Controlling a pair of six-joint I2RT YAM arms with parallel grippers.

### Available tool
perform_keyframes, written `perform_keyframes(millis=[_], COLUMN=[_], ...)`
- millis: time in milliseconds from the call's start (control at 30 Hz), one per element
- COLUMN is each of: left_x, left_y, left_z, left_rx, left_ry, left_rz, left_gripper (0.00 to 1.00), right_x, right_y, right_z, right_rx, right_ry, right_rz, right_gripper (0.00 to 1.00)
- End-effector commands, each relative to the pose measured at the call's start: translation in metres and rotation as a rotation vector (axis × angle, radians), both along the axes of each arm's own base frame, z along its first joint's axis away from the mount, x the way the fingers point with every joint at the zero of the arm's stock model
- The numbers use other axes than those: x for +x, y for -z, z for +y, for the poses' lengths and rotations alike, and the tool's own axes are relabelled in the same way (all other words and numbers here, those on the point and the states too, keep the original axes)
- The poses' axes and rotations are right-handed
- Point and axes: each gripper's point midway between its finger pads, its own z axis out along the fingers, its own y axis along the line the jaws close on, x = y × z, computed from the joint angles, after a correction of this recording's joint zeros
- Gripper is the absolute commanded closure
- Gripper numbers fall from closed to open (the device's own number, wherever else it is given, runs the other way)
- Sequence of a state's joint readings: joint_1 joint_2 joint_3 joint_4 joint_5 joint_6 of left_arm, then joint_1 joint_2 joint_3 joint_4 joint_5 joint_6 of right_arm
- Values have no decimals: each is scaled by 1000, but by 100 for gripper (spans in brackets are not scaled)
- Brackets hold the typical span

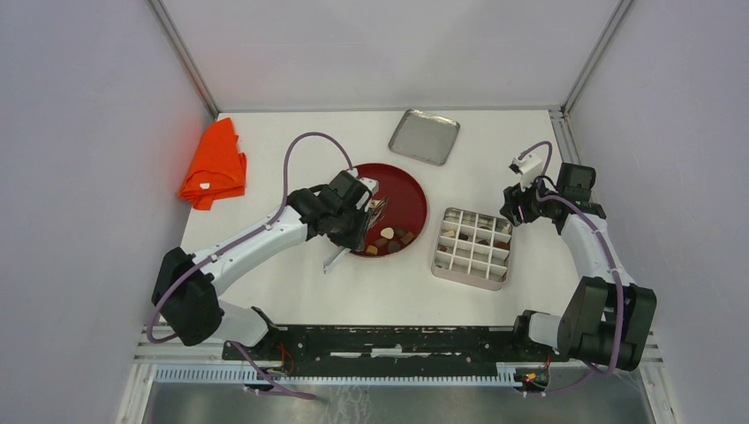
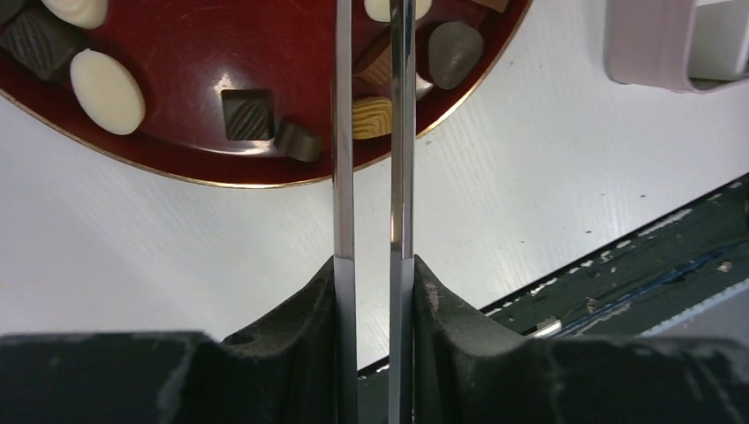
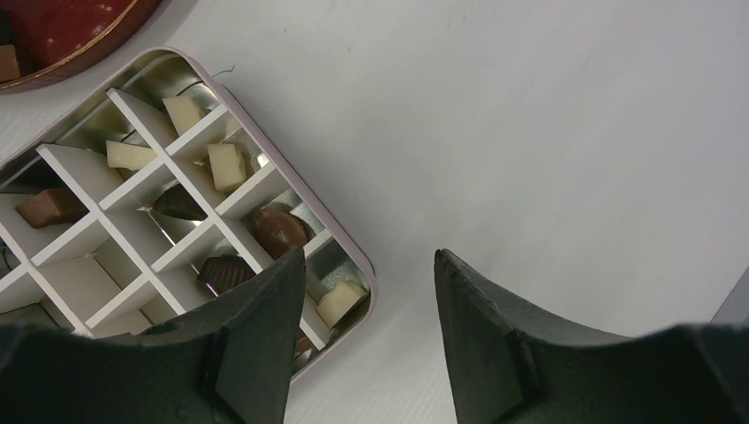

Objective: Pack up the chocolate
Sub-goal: Pick up the fake chocolate from the plate.

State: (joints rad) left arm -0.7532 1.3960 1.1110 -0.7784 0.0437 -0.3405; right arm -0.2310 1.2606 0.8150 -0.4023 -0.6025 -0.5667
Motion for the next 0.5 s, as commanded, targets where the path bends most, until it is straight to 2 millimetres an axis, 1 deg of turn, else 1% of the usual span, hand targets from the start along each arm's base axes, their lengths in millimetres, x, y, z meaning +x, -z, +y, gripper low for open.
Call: perform_keyframes(millis=[0, 100, 300, 467], left_x=[19, 25, 45, 54], left_y=[-1, -3, -17, -14], left_z=[12, 16, 20, 26], left_rx=[106, 160, 248, 331], left_ry=[47, 118, 242, 342], left_rz=[-77, -107, -206, -229], left_gripper=[64, 64, 62, 61], right_x=[10, 10, 10, 10], right_y=[-15, -15, -15, -15], right_z=[1, 1, 2, 2], right_rx=[-7, -6, -5, -4], right_ry=[-22, -23, -25, -27], right_rz=[-45, -46, -47, -45], right_gripper=[38, 39, 39, 38])
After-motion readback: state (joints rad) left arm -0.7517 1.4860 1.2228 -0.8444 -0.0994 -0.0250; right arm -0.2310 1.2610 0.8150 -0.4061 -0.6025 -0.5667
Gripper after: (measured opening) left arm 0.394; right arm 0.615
